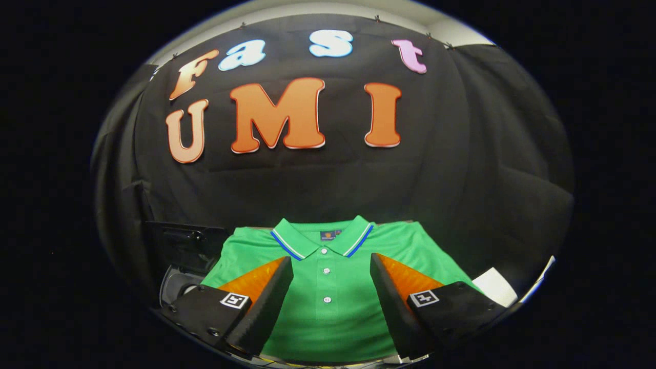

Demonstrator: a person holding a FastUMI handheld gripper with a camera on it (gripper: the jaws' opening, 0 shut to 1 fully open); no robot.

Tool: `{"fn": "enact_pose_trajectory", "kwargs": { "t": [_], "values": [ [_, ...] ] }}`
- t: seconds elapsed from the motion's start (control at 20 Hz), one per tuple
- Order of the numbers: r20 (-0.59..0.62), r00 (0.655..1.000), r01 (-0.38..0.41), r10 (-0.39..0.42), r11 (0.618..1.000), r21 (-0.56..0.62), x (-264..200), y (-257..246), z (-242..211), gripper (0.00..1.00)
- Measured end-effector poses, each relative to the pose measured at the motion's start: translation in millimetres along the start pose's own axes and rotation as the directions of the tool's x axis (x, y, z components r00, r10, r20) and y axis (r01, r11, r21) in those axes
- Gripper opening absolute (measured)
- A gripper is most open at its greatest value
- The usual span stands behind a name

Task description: Put the clothes into the washing machine and then close the washing machine lid.

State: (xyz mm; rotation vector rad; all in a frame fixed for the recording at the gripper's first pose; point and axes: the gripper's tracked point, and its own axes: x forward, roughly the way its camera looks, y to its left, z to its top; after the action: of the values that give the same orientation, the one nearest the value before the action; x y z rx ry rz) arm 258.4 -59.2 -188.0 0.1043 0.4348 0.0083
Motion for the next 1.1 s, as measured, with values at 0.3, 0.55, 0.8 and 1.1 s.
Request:
{"fn": "enact_pose_trajectory", "kwargs": {
  "t": [0.3, 0.55, 0.8, 1.1],
  "values": [
    [-0.142, 0.99, 0.007, -0.008, 1.0, -0.007, 45, -10, -21, 0.98],
    [-0.222, 0.975, -0.014, 0.012, 1.0, -0.011, 56, -2, -33, 0.99],
    [-0.244, 0.97, 0.014, -0.016, 1.0, -0.012, 55, 1, -36, 0.98],
    [-0.307, 0.949, -0.091, 0.076, 0.995, -0.034, 53, 20, -39, 0.4]
  ]
}}
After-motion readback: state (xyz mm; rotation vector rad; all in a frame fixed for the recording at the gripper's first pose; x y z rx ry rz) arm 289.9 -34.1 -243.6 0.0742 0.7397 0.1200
